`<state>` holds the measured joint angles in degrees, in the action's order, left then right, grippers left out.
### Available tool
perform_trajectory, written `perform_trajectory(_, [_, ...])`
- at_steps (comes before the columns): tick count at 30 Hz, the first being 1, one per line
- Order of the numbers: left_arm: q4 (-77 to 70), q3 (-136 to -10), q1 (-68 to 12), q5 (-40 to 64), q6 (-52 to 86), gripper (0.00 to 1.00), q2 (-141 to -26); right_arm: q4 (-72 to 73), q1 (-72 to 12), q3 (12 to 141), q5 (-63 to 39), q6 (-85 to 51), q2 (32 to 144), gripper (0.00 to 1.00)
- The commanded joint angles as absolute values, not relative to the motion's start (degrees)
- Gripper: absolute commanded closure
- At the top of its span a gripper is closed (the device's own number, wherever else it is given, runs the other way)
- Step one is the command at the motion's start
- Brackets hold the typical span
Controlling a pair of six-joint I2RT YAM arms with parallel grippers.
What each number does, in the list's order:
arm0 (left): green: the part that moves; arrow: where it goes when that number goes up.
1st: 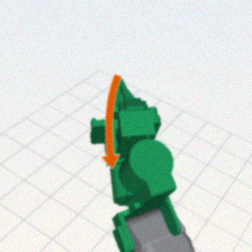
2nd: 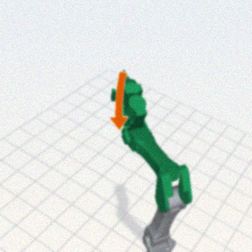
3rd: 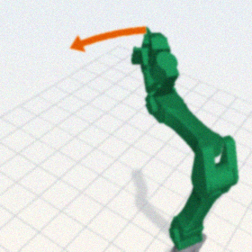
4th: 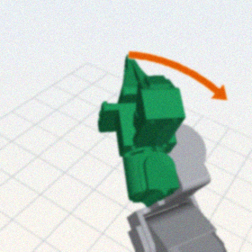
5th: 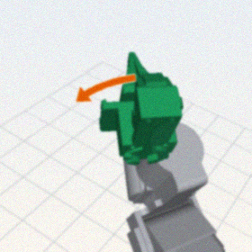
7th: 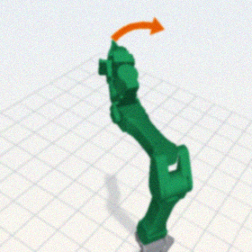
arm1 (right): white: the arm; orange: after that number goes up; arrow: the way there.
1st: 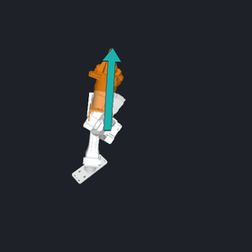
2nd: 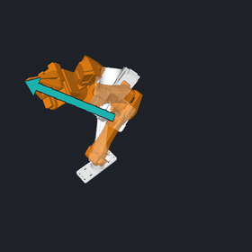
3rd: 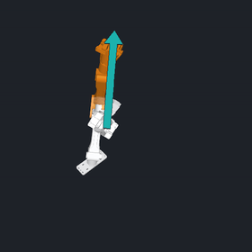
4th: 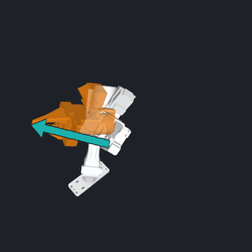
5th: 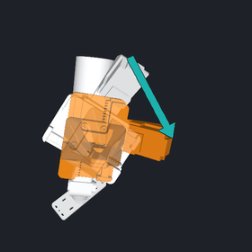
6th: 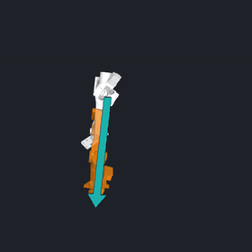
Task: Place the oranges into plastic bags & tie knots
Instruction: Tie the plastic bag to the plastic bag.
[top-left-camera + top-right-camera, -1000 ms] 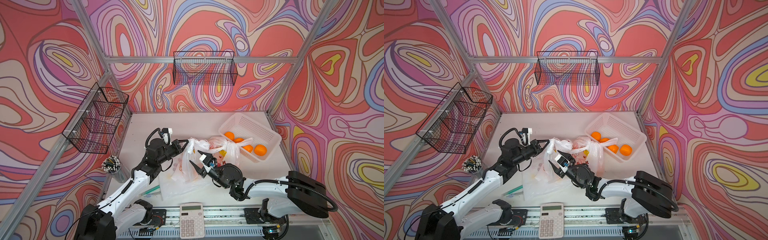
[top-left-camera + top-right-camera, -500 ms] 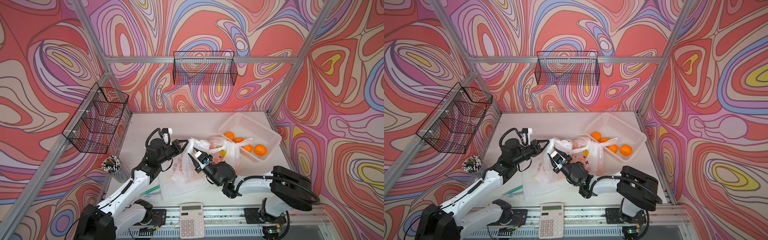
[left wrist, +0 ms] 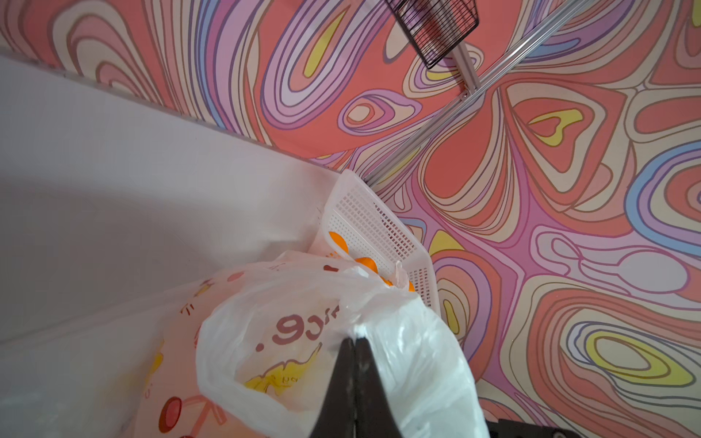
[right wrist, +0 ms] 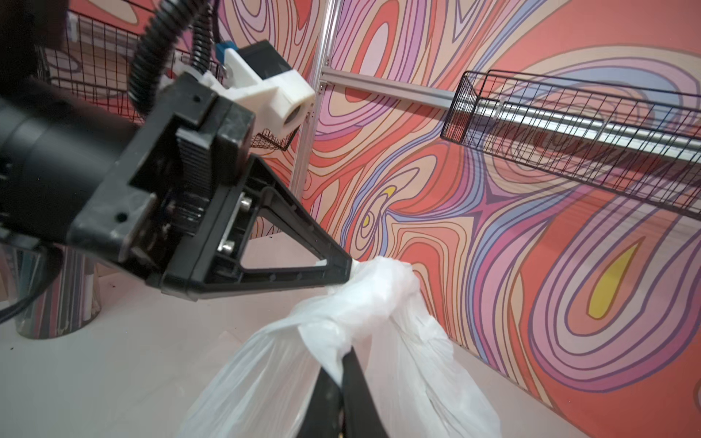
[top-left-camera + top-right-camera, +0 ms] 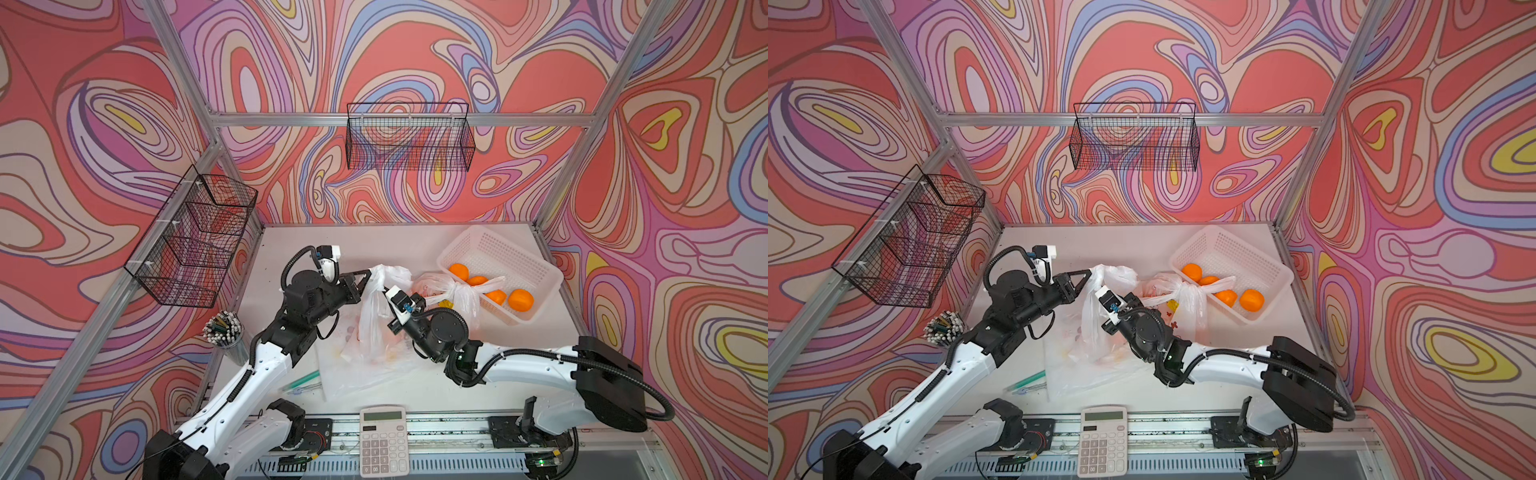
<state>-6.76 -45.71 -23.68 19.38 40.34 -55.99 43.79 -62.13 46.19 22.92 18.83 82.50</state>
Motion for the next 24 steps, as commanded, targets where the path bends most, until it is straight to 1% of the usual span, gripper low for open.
perform_trajectory(1, [-2.8,-52.7,-23.8,17.5,32.8,1.00,-56.2,30.7,-60.3,52.7,21.0,17.7,79.3,1.00])
perform_trajectory(5, [0.0,-59.3,-23.6,18.6,29.7,1.00,-58.1,20.4,-58.1,60.5,19.4,15.4,77.8,1.00])
perform_trajectory(9, [-0.1,-59.3,-23.7,19.1,30.0,1.00,-58.0,16.1,-57.4,62.4,19.5,13.0,76.7,1.00])
perform_trajectory(14, [0.3,-54.1,-23.7,16.1,30.0,1.00,-55.8,12.9,-56.4,60.1,20.7,7.5,76.6,1.00])
perform_trajectory(19, [5.4,-50.2,-23.5,9.0,26.9,1.00,-52.6,11.8,-54.8,55.5,20.6,1.0,77.2,1.00])
perform_trajectory(24, [9.8,-45.8,-20.4,4.4,25.9,1.00,-49.4,8.8,-53.3,51.4,22.5,-5.0,78.3,1.00])
